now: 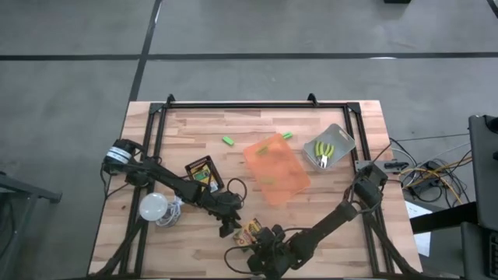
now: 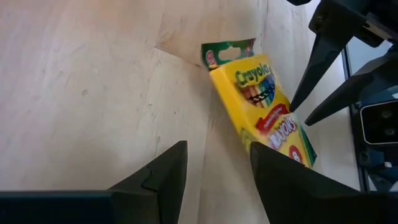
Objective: Pick & Place School Supplies
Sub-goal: Put the yellow crayon box into the black bin
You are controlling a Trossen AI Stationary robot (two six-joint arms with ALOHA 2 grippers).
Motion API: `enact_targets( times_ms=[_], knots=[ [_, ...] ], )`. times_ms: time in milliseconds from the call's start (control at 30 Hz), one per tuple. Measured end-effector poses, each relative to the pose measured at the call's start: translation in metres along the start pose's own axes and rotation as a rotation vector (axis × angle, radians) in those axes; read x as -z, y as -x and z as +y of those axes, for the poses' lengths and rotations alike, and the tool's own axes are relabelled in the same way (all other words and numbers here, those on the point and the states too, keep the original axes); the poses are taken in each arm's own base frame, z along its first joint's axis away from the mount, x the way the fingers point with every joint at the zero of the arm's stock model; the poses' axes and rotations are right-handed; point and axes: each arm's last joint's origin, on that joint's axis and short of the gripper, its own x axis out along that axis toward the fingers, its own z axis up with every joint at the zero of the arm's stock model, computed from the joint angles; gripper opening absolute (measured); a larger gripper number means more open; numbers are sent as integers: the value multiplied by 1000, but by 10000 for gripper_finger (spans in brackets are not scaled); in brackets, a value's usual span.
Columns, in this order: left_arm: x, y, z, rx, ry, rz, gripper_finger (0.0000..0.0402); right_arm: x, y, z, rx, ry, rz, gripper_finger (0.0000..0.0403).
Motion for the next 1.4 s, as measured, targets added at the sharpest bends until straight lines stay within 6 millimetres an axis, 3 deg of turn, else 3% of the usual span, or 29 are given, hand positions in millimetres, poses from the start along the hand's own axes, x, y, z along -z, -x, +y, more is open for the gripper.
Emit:
enact_targets(
  times_ms=[1133, 1400],
  knots=[
    [-4, 0, -6, 103, -11, -7, 181, 0, 0, 1, 3, -6, -19, 59],
    [-4, 0, -7, 147, -8, 19, 181, -7, 20, 14, -28, 8, -147, 64]
  ],
)
